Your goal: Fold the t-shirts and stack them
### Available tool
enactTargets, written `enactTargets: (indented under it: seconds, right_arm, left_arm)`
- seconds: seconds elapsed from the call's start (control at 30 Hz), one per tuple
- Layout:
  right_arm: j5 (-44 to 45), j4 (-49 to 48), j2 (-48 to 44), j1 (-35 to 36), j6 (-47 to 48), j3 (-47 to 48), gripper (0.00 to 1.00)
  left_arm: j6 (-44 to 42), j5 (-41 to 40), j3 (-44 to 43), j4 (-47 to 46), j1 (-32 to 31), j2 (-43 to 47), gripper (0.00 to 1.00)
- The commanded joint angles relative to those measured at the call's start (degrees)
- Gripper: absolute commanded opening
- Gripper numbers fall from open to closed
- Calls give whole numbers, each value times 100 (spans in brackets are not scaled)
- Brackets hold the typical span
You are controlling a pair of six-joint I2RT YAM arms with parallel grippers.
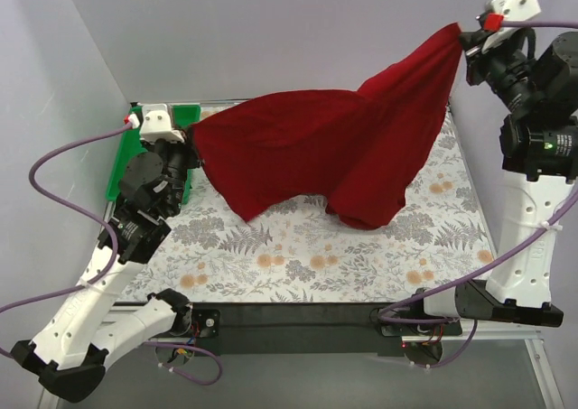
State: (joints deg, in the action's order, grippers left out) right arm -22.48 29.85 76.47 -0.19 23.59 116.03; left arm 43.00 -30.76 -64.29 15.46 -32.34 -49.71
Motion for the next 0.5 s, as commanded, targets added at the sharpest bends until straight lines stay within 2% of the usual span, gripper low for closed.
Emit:
enactTargets:
  seconds: [0.0,0.27,0.47]
  right_arm:
    - [446,-365,-61,-429,-241,411,1]
    - [1052,-365,-395,-509,-39,1685,1]
    - [1483,-541,-615,-509,49,2503,1]
  left_arm:
    - [-643,-369,-347,-684,35,207,0]
    - [-1241,-167,-549,-1975,35,726,0]
    - [-1365,307,-725,-2460,35,1121,0]
